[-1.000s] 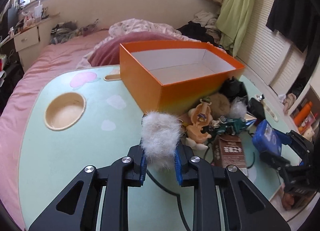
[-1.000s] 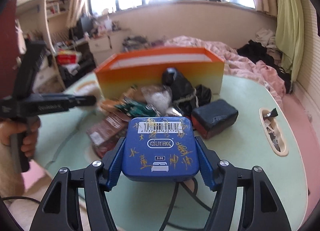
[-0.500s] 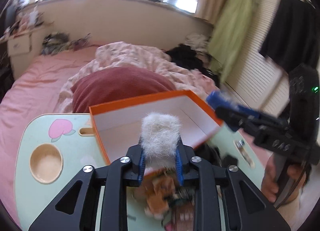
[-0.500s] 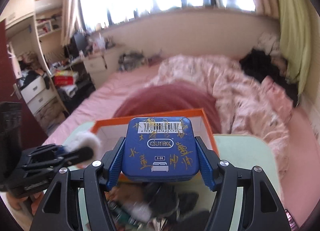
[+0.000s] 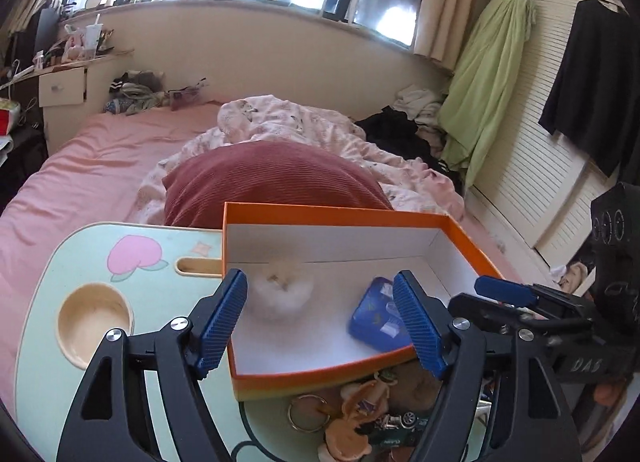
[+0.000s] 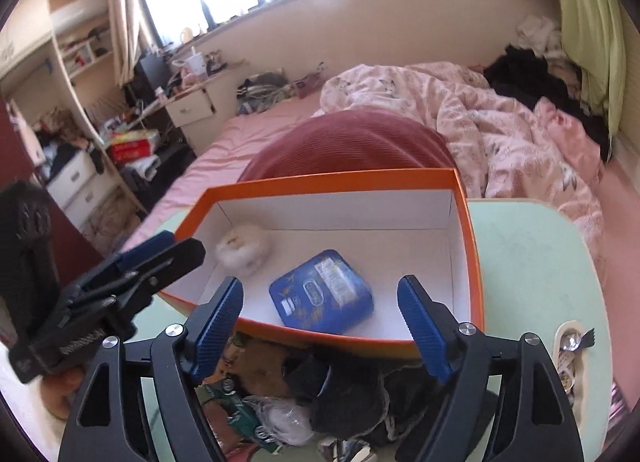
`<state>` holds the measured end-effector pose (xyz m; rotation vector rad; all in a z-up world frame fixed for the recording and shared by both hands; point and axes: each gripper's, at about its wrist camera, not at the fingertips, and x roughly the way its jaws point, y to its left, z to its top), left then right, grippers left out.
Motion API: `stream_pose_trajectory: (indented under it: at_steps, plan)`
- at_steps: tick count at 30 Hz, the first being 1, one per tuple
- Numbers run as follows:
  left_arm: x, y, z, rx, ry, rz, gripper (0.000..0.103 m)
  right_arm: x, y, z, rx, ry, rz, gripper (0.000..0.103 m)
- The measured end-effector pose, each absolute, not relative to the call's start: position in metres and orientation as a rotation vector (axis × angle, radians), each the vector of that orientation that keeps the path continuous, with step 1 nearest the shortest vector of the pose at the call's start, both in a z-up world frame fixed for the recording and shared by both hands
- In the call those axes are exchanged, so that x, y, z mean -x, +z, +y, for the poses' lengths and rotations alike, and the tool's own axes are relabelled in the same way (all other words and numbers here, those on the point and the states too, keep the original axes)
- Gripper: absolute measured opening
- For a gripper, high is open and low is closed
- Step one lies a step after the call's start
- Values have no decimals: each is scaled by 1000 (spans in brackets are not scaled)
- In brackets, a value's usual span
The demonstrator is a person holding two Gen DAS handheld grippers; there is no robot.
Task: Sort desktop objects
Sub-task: 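Lower the pompom into the orange box with the left tool while the right tool drops the tin in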
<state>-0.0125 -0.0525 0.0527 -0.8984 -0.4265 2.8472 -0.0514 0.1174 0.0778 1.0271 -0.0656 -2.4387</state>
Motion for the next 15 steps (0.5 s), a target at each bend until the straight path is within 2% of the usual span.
stream_pose_trajectory:
  at_steps: [2,6,8,12,15]
  plan:
    - [7,53,-54,892,2831,-447,75,53,75,119,-1017,-2453,-65,80]
    - [-24,67,-58,760,2859,-454,76,35,85,139,-913,-2439,-206,80]
    - [-38,72,-56,784,2842,-412,81,11,93,147,-885,-2450,-221,84]
    - [-74,62,-44,930,2769,-294,82,-46,92,156,-870,-2485,-143,97]
    - [-95,43,-34,1035,2724,-224,82,-82,76,154,-892,-2537,-2,99]
